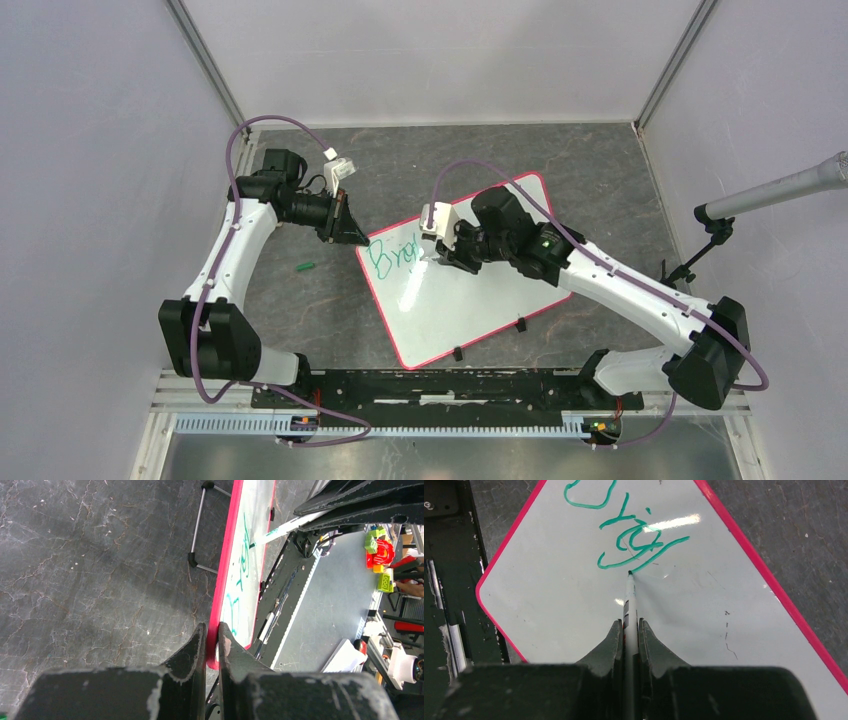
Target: Write a sentence on the whiteboard
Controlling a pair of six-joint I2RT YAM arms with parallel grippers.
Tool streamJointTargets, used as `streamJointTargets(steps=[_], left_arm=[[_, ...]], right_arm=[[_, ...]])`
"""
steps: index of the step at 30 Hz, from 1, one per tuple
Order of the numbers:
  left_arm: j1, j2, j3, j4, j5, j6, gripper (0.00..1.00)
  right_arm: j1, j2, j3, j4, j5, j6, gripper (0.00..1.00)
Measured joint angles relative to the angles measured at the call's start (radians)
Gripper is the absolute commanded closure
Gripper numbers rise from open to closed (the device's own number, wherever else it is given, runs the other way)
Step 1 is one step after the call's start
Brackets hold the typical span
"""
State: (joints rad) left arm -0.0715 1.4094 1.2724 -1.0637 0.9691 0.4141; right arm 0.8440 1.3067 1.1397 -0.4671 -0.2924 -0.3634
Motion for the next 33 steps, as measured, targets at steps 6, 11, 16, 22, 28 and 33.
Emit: streamJointTargets(steps=[6,11,16,22,28,33], left_arm=[[0.000,0.002,0.000,0.000,0.001,0.000,0.98],[0.000,0.003,0.002,0.000,0.002,0.000,0.98],[-0.003,0.003,0.003,-0.001,0.001,0.000,0.98],[-0.008,0.003,0.003,-0.003,0.002,0.000,0.98],[-0.010,0.005,0.003,-0.002,0.000,0.000,0.98],[-0.010,0.005,0.003,0.000,0.000,0.000,0.98]], right_arm=[[0.007,0.000,-0.003,-0.003,-0.003,0.000,1.00],[0.006,0.002,0.039,-0.020,0.015,-0.001,1.00],[0.006,0.006,0.085,-0.006,0.028,-0.001,1.00],[0.006,0.044,0.087,0.001,0.035,-0.005,1.00],[0.005,0.050,0.087,0.003,0.040,-0.009,1.00],[-0.006,0.049,0.087,0.002,0.038,-0.009,1.00]])
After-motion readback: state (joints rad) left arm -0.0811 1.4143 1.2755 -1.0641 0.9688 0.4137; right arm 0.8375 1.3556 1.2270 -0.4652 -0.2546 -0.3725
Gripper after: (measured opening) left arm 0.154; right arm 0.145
